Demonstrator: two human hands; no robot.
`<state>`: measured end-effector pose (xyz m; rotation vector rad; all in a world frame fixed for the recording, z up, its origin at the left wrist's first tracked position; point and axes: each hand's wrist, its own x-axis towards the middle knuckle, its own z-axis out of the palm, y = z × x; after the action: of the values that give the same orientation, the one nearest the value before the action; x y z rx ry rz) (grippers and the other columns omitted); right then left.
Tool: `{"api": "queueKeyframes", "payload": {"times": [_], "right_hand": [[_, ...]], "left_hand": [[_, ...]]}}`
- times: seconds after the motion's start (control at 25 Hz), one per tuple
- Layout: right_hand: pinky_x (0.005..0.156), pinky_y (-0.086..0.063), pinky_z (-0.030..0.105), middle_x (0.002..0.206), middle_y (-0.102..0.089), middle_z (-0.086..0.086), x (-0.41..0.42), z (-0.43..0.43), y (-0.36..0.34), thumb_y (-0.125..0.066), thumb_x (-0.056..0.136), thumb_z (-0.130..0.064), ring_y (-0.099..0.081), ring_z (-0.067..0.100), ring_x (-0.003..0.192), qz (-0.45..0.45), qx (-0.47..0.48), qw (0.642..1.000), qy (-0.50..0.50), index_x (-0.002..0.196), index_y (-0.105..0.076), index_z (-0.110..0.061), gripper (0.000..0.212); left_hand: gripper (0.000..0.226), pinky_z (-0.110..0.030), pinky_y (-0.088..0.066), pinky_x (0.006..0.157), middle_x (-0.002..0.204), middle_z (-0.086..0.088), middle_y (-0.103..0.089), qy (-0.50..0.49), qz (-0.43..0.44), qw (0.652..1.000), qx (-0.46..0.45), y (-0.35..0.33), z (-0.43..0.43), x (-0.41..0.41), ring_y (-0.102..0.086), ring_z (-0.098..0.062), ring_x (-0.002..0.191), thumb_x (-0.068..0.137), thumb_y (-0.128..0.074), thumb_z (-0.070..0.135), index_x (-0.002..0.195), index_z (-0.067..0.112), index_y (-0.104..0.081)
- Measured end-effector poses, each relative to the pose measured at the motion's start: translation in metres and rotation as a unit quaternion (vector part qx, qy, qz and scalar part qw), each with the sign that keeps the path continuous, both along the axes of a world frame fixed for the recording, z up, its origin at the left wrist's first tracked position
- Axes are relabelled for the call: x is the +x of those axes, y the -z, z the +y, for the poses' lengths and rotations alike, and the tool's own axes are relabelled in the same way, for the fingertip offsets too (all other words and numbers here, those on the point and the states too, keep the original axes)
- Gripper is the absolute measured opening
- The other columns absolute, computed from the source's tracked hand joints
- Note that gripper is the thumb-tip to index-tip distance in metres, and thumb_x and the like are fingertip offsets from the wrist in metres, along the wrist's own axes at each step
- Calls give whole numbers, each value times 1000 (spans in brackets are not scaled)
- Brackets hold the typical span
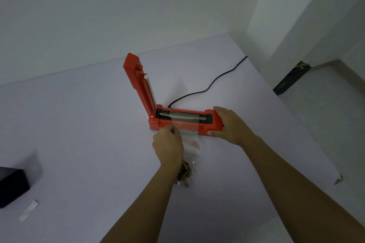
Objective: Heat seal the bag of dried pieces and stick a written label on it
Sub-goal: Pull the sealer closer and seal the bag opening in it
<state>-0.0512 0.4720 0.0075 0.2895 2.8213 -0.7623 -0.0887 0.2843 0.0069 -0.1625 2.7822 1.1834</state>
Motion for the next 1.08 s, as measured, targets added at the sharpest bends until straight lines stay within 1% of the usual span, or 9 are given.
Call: {"api": "queueKeyframes", "payload": {"times": [0.08,0.2,0.28,0.36,0.48,0.64,0.72,0.92,1.08], "right_hand": [[113,-22,40,148,-33,11,0,0,0,-71,77,-42,-32,25,133,1,-4,1000,1,144,-23,-8,88],[113,-22,41,148,-32,11,1,0,0,-71,77,-41,-32,25,134,1,-7,1000,3,143,-23,-8,89],[113,-22,41,148,-32,11,0,0,0,-71,77,-40,-31,25,134,2,-8,1000,5,144,-23,-8,88],[113,-22,41,149,-32,11,0,0,1,-71,77,-40,-31,25,134,5,-8,1000,4,144,-23,-8,88],[113,-21,40,150,-30,11,0,1,2,-70,78,-41,-29,25,135,7,-4,1000,5,144,-22,-8,88],[113,-22,40,150,-30,10,0,0,4,-70,78,-41,-30,25,135,5,0,1000,7,144,-22,-9,88],[113,-22,40,150,-30,10,0,0,4,-70,78,-42,-29,25,135,5,-1,1000,9,144,-21,-9,89],[112,-22,39,150,-29,11,0,0,6,-70,78,-43,-29,26,136,5,4,1000,8,144,-21,-8,89],[112,-24,41,150,-29,11,0,0,8,-69,78,-43,-29,26,135,4,7,1000,8,144,-21,-9,89]], "left_hand": [[28,-20,-27,42,52,0,-48,2,4,1000,1,-1,0,1,-39,-10,44,90,-47,8,63,8,-56],[26,-18,-28,43,54,-2,-52,7,12,1000,7,-2,-1,3,-43,-11,45,91,-48,10,70,5,-62],[23,-18,-36,47,57,-4,-59,14,23,999,23,-5,-1,2,-52,-16,48,92,-50,13,79,5,-68],[21,-22,-46,53,60,-5,-63,24,36,998,38,-8,0,2,-58,-19,52,93,-52,15,87,6,-70],[20,-28,-53,59,66,-4,-67,43,59,996,45,-10,1,4,-60,-20,53,93,-52,17,94,10,-71],[25,-34,-58,67,81,-6,-71,56,57,995,58,-13,2,7,-64,-21,61,93,-51,22,109,14,-69],[25,-37,-59,67,81,-6,-71,57,65,994,74,-13,1,9,-64,-21,61,93,-52,22,110,13,-68],[19,-39,-58,57,73,-5,-69,65,120,986,101,-17,-1,15,-61,-21,52,91,-57,17,102,10,-71],[20,-32,-57,58,77,-7,-72,68,150,980,112,-18,0,18,-61,-20,51,89,-60,15,105,8,-70]]}}
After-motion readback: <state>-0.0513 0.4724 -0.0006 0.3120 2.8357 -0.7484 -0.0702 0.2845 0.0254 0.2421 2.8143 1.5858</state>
